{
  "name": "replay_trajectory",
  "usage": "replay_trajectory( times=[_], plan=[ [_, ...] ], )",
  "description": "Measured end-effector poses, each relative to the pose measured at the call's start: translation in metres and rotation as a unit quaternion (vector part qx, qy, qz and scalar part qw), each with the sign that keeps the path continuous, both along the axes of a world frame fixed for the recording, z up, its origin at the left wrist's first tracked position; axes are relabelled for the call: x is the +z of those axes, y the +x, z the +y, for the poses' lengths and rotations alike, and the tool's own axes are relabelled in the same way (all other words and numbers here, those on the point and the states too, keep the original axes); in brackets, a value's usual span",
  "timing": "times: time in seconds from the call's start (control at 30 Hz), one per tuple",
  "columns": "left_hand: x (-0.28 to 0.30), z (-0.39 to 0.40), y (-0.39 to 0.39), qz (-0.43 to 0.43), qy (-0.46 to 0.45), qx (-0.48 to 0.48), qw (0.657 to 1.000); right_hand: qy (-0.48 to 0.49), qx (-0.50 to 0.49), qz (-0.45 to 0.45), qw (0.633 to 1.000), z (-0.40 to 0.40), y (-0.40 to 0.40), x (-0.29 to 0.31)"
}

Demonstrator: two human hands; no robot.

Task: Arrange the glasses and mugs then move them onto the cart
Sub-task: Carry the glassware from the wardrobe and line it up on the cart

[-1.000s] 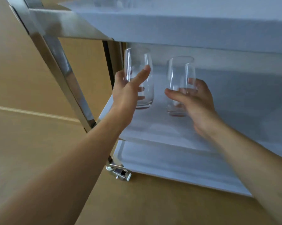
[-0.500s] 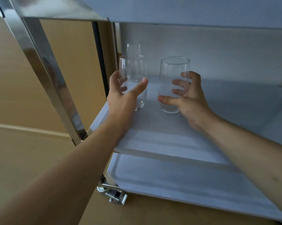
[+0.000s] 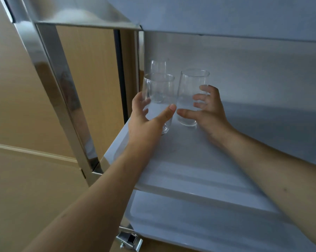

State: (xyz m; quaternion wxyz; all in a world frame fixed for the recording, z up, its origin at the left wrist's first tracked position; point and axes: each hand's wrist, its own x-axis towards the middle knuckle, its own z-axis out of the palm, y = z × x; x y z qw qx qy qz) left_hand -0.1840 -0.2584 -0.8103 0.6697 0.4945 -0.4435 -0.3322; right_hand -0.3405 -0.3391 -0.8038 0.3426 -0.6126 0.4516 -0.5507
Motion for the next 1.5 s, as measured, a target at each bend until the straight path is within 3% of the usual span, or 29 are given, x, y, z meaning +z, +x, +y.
replay_trajectory(
  times=[0.23,0.77,1.0,1.1,1.23,1.37,1.5],
  plan=[
    [0.002,0.002,0.003,-0.001,-0.006,-0.011,1.000,-0.004,-0.002,0.117,0.993,-0.059,0.002,0.003],
    [0.003,0.001,0.001,-0.074,0.018,0.051,0.996,0.020,-0.030,0.124,0.992,-0.111,0.022,-0.004],
    [0.005,0.002,-0.002,-0.067,0.030,0.038,0.997,0.035,-0.041,0.217,0.975,-0.096,0.015,0.001],
    [0.005,0.000,-0.002,-0.049,0.041,0.021,0.998,0.000,-0.070,0.200,0.977,-0.072,0.010,0.005],
    [0.007,0.001,-0.002,-0.043,0.050,-0.001,0.998,0.003,0.081,0.094,0.992,-0.023,-0.001,0.028],
    [0.009,0.005,-0.003,-0.057,0.047,-0.036,0.997,0.056,0.267,0.078,0.959,0.014,-0.010,0.032],
    [0.008,0.005,-0.003,-0.079,0.044,-0.053,0.994,0.046,0.244,0.116,0.962,0.024,0.007,0.023]
  ],
)
